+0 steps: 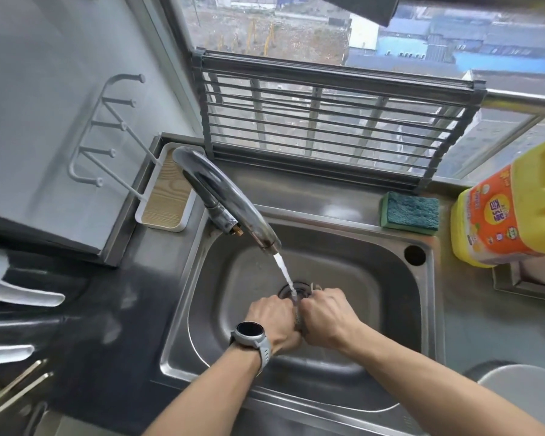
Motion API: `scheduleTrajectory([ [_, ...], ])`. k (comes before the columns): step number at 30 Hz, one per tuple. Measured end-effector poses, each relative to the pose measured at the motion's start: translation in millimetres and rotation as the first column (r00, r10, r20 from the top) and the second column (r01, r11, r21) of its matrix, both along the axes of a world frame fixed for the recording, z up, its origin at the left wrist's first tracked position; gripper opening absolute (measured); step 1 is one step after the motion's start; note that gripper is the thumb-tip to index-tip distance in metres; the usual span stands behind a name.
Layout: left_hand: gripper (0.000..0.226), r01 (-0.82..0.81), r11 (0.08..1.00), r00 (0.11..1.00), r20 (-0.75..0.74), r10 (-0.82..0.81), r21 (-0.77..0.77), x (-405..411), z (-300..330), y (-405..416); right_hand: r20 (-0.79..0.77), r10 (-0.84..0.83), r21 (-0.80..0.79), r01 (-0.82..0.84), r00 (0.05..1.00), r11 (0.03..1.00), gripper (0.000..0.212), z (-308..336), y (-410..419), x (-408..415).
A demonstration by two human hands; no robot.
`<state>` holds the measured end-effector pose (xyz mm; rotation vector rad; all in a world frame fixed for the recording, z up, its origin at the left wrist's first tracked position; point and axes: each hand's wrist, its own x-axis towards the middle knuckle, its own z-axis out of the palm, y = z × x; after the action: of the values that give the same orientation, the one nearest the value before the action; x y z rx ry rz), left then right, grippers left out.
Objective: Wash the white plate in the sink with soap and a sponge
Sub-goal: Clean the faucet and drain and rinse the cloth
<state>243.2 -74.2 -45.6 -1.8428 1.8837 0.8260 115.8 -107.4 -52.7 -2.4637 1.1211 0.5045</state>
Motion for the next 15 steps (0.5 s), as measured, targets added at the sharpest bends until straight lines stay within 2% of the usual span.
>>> scheduleTrajectory([
  [3,0.033,-0.091,0.990,0.994,-0.057,0.098,0.108,-5.4,-2.3,2.0,0.017,0.040,-0.074,-0.039,0.999,0.997,0.009,-10.3,8.5,-6.3],
  [6,0.038,-0.160,0.971,0.978,-0.105,0.181,0.180,-7.5,-5.3,3.6,0.010,0.023,-0.118,-0.021,1.000,0.993,0.021,-19.7,15.0,-11.7],
  [11,0.039,-0.178,0.969,0.975,-0.104,0.198,0.170,-8.0,-7.9,8.0,0.064,0.000,-0.199,0.012,0.998,0.980,0.023,-29.1,19.8,-11.9],
  [13,0.036,-0.188,0.970,0.969,-0.130,0.209,0.152,-7.5,-9.1,13.2,0.097,-0.040,-0.161,0.055,0.995,0.985,0.013,-25.1,20.2,-14.4],
  [15,0.033,-0.192,0.970,0.959,-0.183,0.218,0.149,-5.4,-9.8,19.1,0.077,-0.153,-0.012,0.154,0.985,0.988,0.021,-21.1,19.1,-19.8],
])
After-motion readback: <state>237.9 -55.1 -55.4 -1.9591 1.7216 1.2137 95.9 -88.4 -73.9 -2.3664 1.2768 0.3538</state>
